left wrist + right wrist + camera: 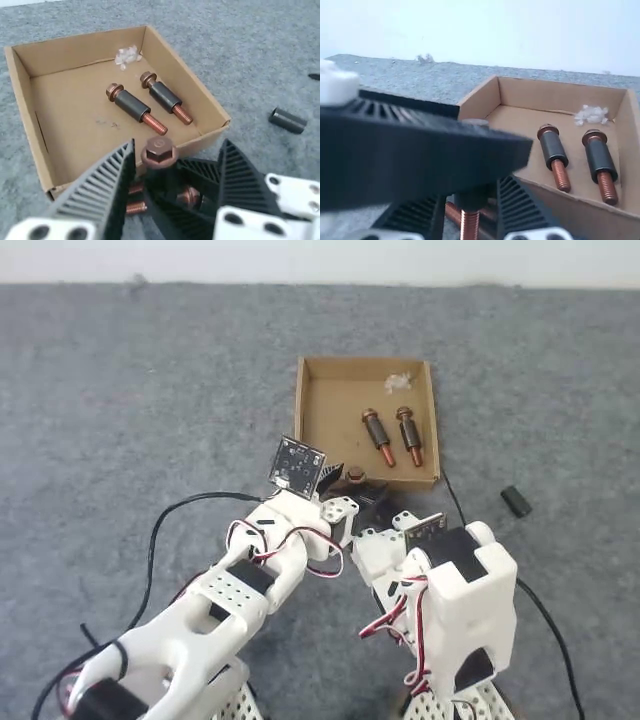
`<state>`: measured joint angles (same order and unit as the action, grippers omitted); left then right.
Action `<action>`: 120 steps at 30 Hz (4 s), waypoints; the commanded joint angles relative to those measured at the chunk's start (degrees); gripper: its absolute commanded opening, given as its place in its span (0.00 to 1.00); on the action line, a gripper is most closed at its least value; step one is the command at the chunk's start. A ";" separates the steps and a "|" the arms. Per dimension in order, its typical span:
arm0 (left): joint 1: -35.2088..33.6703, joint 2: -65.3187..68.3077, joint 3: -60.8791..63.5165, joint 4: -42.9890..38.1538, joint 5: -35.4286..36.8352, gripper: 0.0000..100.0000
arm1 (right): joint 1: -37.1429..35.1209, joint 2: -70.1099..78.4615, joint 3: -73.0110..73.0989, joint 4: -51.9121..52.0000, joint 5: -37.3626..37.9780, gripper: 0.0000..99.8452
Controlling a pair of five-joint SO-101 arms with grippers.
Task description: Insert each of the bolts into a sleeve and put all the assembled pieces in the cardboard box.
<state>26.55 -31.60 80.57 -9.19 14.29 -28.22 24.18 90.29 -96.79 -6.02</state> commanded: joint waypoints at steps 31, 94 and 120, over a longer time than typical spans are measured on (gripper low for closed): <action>-22.42 -22.68 8.75 13.01 6.68 0.02 | 0.66 -0.92 0.18 -1.01 1.23 0.01; -26.90 -21.98 3.30 33.14 -3.43 0.02 | 0.92 -13.93 3.16 7.08 7.74 0.01; -29.63 4.13 -15.43 42.11 -5.89 0.02 | 2.51 -46.29 4.66 38.46 8.70 0.01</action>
<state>-2.90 -27.38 68.18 32.57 8.66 -27.08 -10.46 95.38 -66.99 1.36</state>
